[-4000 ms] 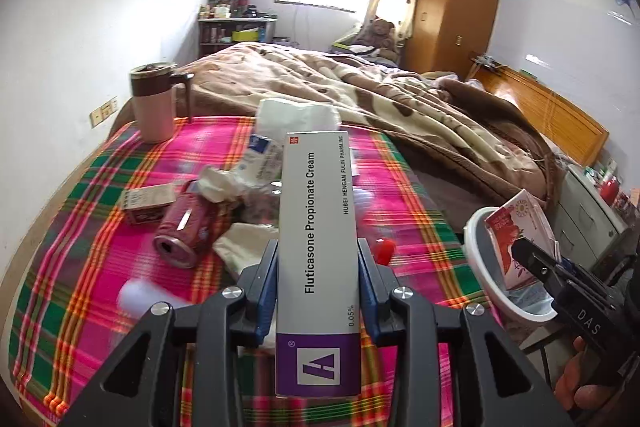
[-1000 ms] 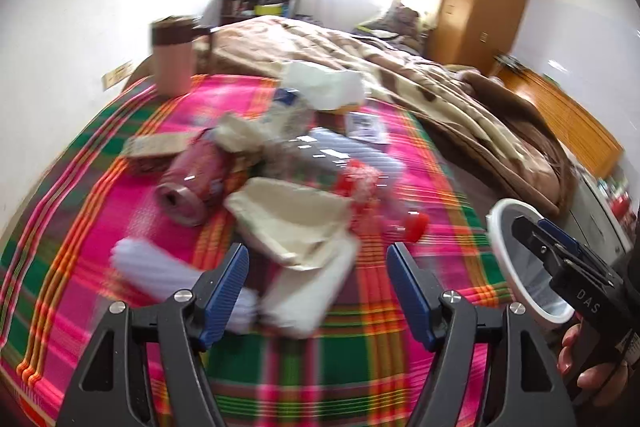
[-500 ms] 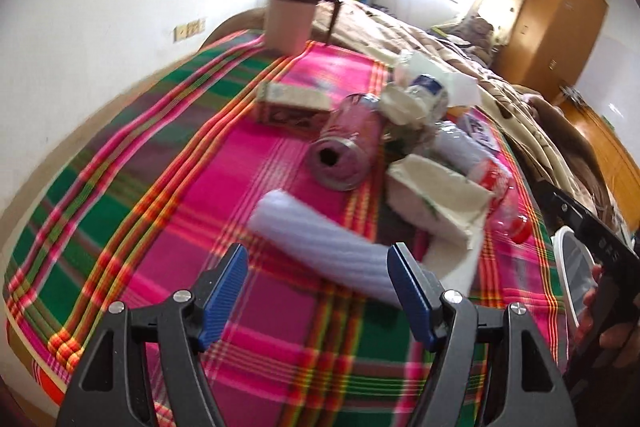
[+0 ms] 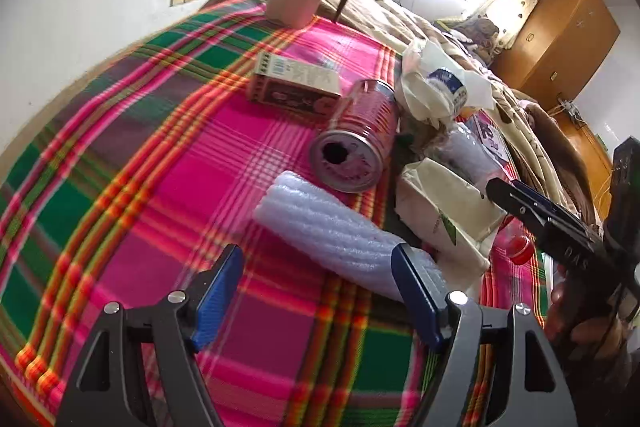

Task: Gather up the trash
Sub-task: 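Grasp the white foam sleeve with left while right grasps the Coca-Cola bottle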

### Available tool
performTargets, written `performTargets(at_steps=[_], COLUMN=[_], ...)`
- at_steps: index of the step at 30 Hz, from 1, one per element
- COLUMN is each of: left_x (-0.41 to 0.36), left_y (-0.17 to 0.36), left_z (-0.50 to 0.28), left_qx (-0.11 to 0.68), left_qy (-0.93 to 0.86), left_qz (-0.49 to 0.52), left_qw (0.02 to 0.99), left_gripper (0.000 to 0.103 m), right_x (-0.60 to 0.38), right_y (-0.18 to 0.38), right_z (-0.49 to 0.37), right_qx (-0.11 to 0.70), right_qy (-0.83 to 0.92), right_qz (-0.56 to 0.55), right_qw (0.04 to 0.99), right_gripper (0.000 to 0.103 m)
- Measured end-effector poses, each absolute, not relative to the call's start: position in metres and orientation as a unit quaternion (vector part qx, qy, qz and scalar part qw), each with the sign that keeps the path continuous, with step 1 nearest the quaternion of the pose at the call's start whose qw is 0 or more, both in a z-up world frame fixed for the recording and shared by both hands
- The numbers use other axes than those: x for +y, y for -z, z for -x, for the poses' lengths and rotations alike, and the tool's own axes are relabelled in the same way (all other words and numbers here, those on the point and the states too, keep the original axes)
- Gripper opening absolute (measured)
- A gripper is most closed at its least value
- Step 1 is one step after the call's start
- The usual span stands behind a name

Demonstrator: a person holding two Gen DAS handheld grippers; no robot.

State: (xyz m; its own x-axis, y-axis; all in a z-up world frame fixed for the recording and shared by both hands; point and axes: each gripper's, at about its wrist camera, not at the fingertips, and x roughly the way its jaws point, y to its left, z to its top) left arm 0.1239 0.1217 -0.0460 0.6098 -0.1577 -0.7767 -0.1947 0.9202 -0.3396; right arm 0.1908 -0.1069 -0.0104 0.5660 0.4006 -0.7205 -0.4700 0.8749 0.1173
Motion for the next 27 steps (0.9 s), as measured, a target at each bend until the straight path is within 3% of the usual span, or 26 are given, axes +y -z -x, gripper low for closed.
performTargets(at_steps=[20,27], left_x=[0.111,0.116], left_y=[0.047,0.047], left_z=[-0.151,-0.135], left_qx=[0.444,0.450], left_qy=[-0.015,-0.025], left_qz=[0.214,0.194], left_qw=[0.870,0.871], left_gripper=[0.078,0.072], right_x=[-0.090,-0.096], right_y=[0.017,0.023], right_z=[-0.197,-0.198], right_qx=[0.441,0.466], right_qy=[-0.228,-0.232], right_qz=[0.077,0.061], right_qw=[0.865,0.852], right_gripper=[0.067,0.067])
